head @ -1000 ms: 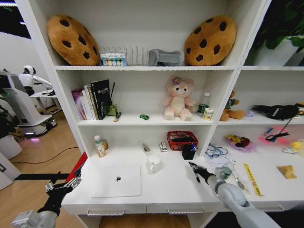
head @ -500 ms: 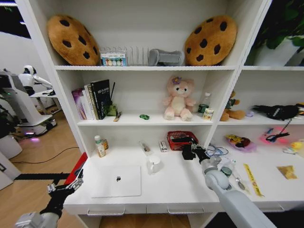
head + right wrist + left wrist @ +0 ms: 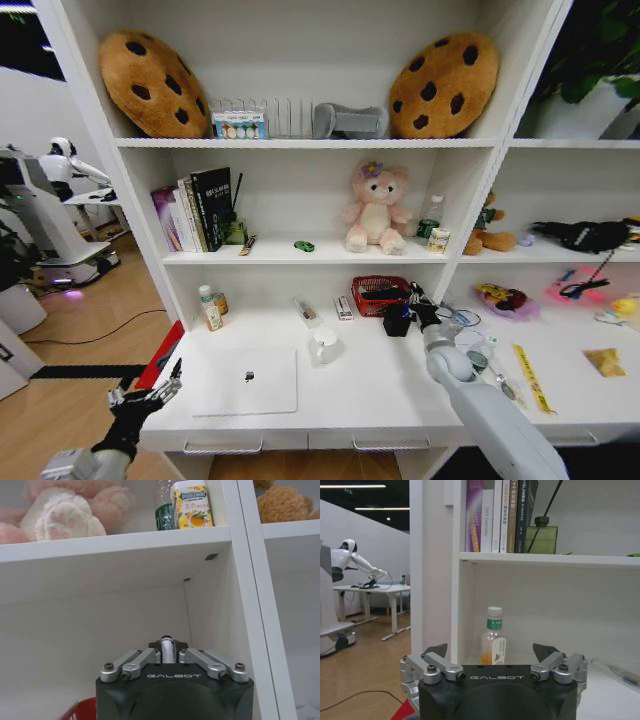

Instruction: Organize the objects on the table.

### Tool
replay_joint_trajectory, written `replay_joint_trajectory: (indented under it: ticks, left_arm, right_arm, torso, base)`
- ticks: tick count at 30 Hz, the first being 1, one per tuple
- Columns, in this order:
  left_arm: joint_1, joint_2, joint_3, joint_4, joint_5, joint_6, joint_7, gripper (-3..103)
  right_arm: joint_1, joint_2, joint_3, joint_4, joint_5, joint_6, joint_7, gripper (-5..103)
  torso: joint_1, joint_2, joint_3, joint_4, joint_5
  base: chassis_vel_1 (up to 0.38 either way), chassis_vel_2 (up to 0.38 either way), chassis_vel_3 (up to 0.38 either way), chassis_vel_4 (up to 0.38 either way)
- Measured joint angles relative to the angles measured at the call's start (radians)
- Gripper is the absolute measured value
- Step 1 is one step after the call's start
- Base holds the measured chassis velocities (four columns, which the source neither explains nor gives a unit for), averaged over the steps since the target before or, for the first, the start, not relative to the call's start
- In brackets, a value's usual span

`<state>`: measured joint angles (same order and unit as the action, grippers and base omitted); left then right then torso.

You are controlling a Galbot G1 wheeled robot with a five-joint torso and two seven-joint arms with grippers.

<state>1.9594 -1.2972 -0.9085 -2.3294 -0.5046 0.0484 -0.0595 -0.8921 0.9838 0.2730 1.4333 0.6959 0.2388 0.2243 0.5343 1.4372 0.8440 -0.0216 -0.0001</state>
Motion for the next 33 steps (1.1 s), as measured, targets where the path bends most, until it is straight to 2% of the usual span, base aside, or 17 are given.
replay_joint_trajectory:
  ticks: [6,20,21,22,24,27,28,29,30,33]
  left_arm:
    - [0.004,-0.004,0.006,0.002,0.006,0.0,0.003,97]
    - [-0.001,0.001,-0.003,0.005,-0.004,0.002,0.003,97]
    - [-0.002,0.001,-0.005,0.005,-0.006,0.002,0.003,97]
    - [-0.002,0.001,-0.005,0.005,-0.006,0.002,0.003,97]
    - [-0.002,0.003,-0.01,0.004,-0.013,0.004,0.002,97]
    - [-0.001,0.005,-0.011,0.002,-0.014,0.005,0.002,97]
    - [0.0,0.006,-0.011,0.001,-0.015,0.005,0.001,97]
    - [0.001,0.006,-0.011,0.0,-0.015,0.006,0.001,97]
    - [0.001,0.006,-0.011,0.0,-0.015,0.006,0.001,97]
    - [0.004,0.008,-0.013,-0.004,-0.016,0.007,0.0,97]
  right_arm:
    - [0.047,0.022,-0.03,-0.031,-0.011,0.001,0.034,11]
    - [0.122,0.035,-0.065,-0.122,-0.063,0.034,0.035,9]
    - [0.123,0.036,-0.067,-0.126,-0.064,0.034,0.035,14]
    - [0.123,0.036,-0.067,-0.126,-0.064,0.034,0.035,14]
    - [0.124,0.036,-0.072,-0.136,-0.068,0.034,0.036,25]
    - [0.126,0.036,-0.074,-0.143,-0.07,0.033,0.036,25]
    - [0.129,0.036,-0.075,-0.147,-0.071,0.033,0.036,37]
    - [0.13,0.035,-0.075,-0.145,-0.066,0.029,0.035,41]
    - [0.13,0.035,-0.075,-0.145,-0.066,0.029,0.035,41]
    - [0.089,0.007,-0.057,-0.071,0.0,-0.019,0.021,58]
  torso:
    - [0.0,0.0,0.0,0.0003,0.0001]
    - [0.0,0.0,0.0,0.0,0.0001]
    - [0.0,0.0,0.0,0.0,0.0001]
    - [0.0,0.0,0.0,0.0,0.0001]
    - [0.0,0.0,0.0,0.0001,0.0]
    - [0.0,0.0,0.0,-0.0001,0.0003]
    - [0.0,0.0,0.0,-0.0001,0.0002]
    - [0.0,0.0,0.0,0.0001,0.0002]
    - [0.0,0.0,0.0,0.0001,0.0002]
    - [0.0,0.0,0.0,0.0001,-0.0001]
  base:
    - [0.0,0.0,0.0,0.0]
    - [0.0,0.0,0.0,0.0]
    - [0.0,0.0,0.0,0.0]
    - [0.0,0.0,0.0,0.0]
    - [0.0,0.0,0.0,0.0]
    - [0.0,0.0,0.0,0.0]
    - [0.0,0.0,0.0,0.0]
    - [0.0,0.0,0.0,0.0]
    - [0.0,0.0,0.0,0.0]
    - [0.0,0.0,0.0,0.0]
